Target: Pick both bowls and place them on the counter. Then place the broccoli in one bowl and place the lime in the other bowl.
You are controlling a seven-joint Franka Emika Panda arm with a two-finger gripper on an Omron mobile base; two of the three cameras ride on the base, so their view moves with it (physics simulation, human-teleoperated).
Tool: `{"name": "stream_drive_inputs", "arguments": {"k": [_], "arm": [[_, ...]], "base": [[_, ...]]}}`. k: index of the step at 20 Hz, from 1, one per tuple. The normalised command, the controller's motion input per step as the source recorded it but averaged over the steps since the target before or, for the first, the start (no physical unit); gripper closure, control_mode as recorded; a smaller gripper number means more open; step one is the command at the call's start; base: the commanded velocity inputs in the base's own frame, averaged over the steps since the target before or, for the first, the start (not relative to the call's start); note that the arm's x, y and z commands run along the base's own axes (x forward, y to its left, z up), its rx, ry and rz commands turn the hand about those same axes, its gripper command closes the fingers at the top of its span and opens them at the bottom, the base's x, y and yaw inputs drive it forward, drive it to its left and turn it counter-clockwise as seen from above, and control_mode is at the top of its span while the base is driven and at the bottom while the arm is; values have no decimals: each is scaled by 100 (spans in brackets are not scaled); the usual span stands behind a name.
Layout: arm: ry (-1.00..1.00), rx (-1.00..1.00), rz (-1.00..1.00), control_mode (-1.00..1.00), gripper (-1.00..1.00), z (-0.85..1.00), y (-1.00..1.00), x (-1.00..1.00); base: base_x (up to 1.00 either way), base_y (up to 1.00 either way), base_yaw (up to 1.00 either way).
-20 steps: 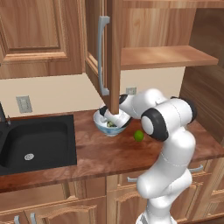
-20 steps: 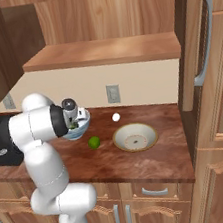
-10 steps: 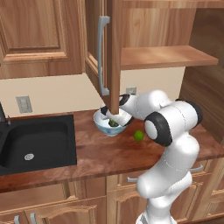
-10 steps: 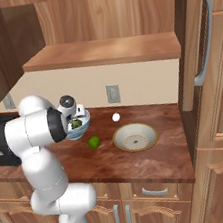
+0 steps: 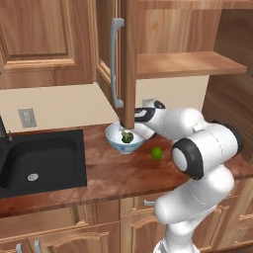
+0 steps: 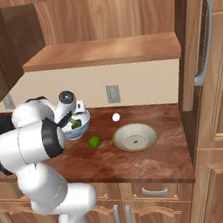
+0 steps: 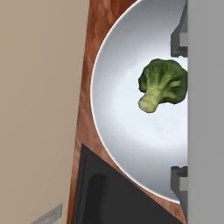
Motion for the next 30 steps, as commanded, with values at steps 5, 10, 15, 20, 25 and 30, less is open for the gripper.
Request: {"name": "stream_drive_inputs", "arguments": {"k": [5, 10, 15, 20, 25, 30], "arm": [[0, 2, -1, -100, -100, 39, -26, -40], [0, 4, -3, -100, -100, 30, -29, -58], [0, 4, -2, -100, -100, 34, -30, -54], [0, 0, -1, -100, -100, 40, -33, -51], [0, 0, -1, -100, -100, 37, -37, -55], [0, 0, -3, -100, -100, 23, -35, -55]], "base": [[0, 0, 0], [0, 0, 0], [0, 0, 0], [0, 0, 0], [0, 0, 0], [0, 0, 0]]}}
